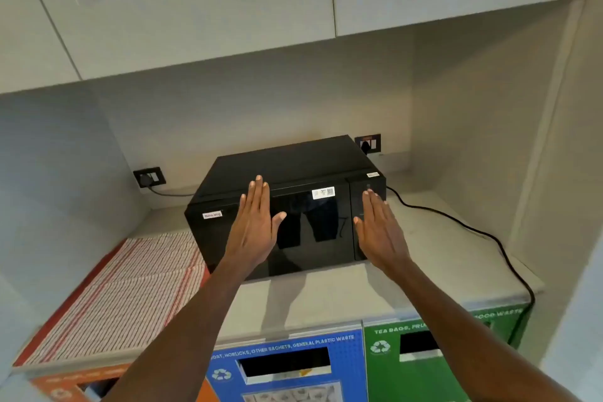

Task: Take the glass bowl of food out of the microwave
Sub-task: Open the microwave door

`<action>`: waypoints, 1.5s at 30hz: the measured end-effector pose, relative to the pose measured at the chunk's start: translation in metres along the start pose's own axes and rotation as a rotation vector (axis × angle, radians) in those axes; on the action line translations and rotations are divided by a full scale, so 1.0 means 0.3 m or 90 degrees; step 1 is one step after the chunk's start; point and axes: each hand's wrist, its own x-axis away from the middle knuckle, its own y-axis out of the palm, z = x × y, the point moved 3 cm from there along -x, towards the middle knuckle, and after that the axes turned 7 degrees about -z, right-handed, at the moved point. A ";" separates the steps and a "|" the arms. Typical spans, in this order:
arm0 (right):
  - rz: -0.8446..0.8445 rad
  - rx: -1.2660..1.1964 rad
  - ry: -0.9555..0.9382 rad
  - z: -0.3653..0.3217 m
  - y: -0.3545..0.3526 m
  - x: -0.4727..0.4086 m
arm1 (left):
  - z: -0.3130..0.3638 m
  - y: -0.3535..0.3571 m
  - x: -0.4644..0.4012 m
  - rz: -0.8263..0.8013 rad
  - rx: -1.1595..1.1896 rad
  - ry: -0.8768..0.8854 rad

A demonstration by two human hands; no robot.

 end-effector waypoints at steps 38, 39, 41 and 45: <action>-0.334 0.066 0.096 0.163 0.597 0.048 | 0.107 0.154 -0.273 -0.094 -0.136 -0.102; -0.332 0.060 0.111 0.160 0.600 0.043 | 0.109 0.154 -0.274 -0.092 -0.136 -0.106; -0.319 0.028 0.126 0.159 0.608 0.033 | 0.112 0.154 -0.274 -0.090 -0.131 -0.112; -0.293 -0.013 0.122 0.155 0.618 0.016 | 0.111 0.155 -0.275 -0.092 -0.132 -0.117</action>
